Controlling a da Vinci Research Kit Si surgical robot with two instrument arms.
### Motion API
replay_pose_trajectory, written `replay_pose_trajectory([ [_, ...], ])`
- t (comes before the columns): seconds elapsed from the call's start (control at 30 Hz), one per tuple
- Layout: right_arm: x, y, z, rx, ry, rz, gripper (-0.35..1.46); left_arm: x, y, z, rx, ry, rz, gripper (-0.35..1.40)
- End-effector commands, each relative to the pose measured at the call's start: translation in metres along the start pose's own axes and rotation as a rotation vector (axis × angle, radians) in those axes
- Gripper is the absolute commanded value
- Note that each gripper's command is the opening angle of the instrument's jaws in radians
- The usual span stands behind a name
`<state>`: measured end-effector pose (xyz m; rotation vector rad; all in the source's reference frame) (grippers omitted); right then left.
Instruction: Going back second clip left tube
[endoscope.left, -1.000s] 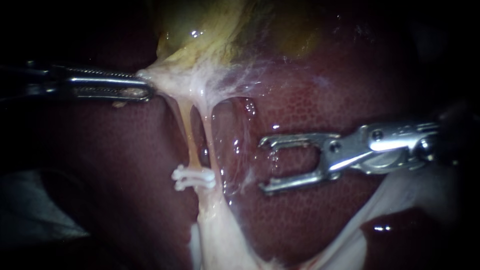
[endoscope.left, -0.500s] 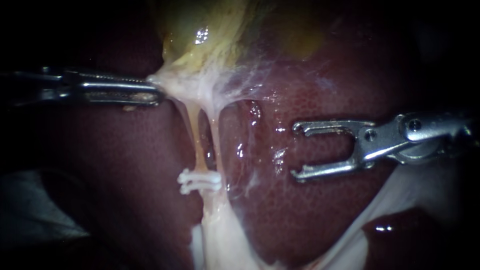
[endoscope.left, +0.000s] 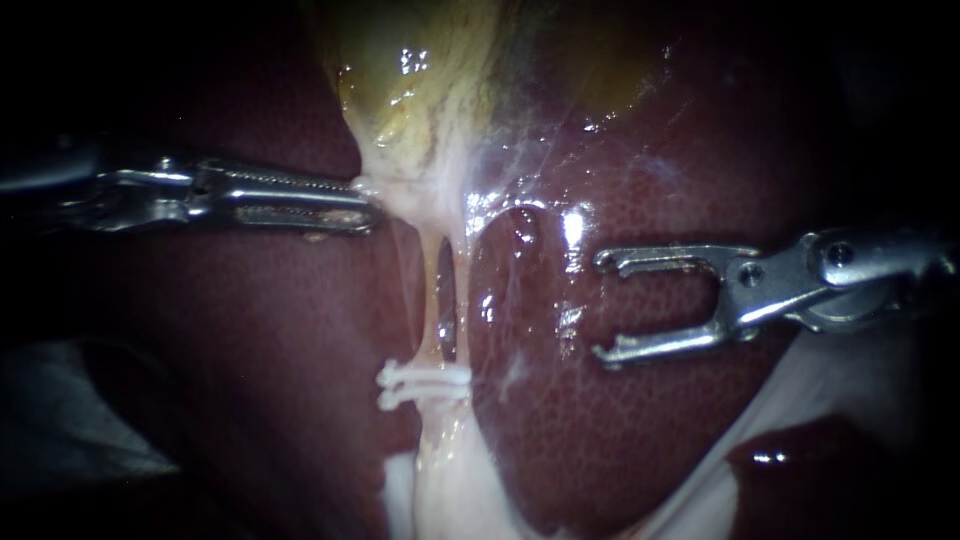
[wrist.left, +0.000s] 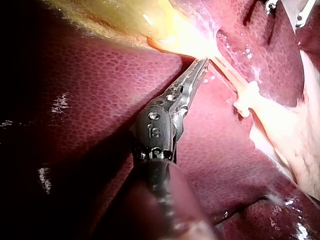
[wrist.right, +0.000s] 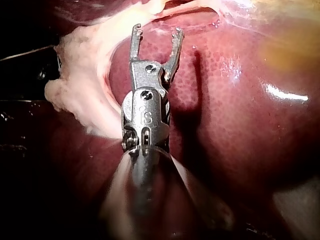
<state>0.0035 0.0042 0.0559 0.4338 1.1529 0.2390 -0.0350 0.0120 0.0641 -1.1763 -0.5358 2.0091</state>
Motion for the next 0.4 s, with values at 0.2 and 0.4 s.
replay_pose_trajectory([
  [0.2, 0.0, 0.0, -0.0001, 0.001, -0.001, 0.0, 0.5, 0.0, 0.0, -0.0001, 0.0, -0.001, 0.0, -0.35],
  [0.4, 0.0, 0.0, -0.0001, -0.002, -0.002, 0.0, 0.5, 0.0, 0.0, -0.0001, -0.001, -0.001, 0.0, -0.35],
])
